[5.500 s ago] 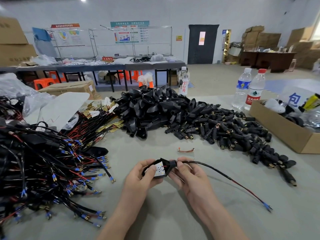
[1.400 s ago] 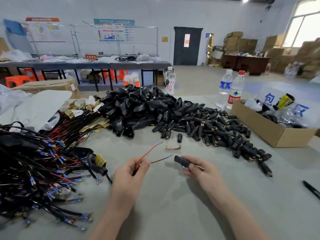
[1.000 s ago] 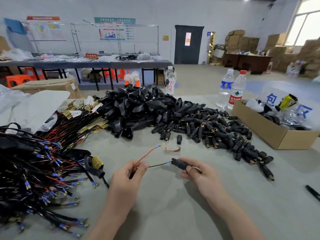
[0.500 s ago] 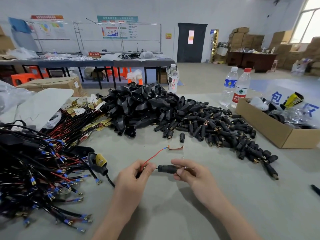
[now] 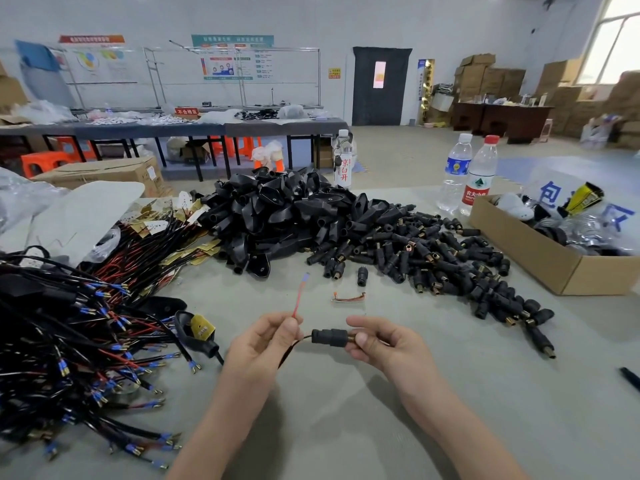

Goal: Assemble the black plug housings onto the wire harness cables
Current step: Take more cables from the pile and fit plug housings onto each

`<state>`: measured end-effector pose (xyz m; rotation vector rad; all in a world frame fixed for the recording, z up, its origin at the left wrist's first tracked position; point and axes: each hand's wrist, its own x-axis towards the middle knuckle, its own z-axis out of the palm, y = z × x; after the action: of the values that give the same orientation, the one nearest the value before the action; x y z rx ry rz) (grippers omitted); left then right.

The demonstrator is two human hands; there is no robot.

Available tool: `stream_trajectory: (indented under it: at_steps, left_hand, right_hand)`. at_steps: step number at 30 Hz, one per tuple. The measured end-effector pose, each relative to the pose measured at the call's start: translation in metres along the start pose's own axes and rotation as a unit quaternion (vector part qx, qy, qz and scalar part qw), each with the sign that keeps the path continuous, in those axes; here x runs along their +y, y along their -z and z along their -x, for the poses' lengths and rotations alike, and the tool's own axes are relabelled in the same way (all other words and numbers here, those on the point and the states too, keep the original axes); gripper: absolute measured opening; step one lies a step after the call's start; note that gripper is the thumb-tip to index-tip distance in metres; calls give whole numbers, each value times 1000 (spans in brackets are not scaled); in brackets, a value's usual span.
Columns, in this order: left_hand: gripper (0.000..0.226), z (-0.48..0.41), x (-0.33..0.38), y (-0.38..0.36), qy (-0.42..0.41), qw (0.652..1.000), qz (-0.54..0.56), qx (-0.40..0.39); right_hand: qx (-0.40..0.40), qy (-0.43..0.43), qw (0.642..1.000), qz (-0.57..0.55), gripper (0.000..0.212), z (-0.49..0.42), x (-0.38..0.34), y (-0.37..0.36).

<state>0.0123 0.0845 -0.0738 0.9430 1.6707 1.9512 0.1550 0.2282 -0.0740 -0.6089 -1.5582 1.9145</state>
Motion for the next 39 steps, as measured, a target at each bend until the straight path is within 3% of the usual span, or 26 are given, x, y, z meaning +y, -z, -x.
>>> stream_trajectory:
  at_steps: [5,17,20,24,30,35,39]
  left_hand:
    - [30,-1,10,-3,32,993,111,29]
    - [55,-4,17,-1,79,988,133,15]
    - [51,-4,15,-2,80,986,145,12]
    - [29,-4,12,0,82,986,143,12]
    - [54,-1,16,0,77,993,92,-13]
    - [50,0,20,-1,91,994,65,6]
    - [30,-1,18,-3,103,992,70,22]
  right_hand:
    - [-1,6,1000,0,26,-1,3,1]
    - [0,7,1000,-27,41,-5,4,6]
    - [-3,5,999,-38,40,-5,4,7]
    - [-5,7,999,-48,40,-5,5,8]
    - [-8,8,999,-44,41,-6,4,8]
    - [-5,17,1000,-19,40,-6,5,8]
    - [2,22,1000,-7,40,-5,5,7]
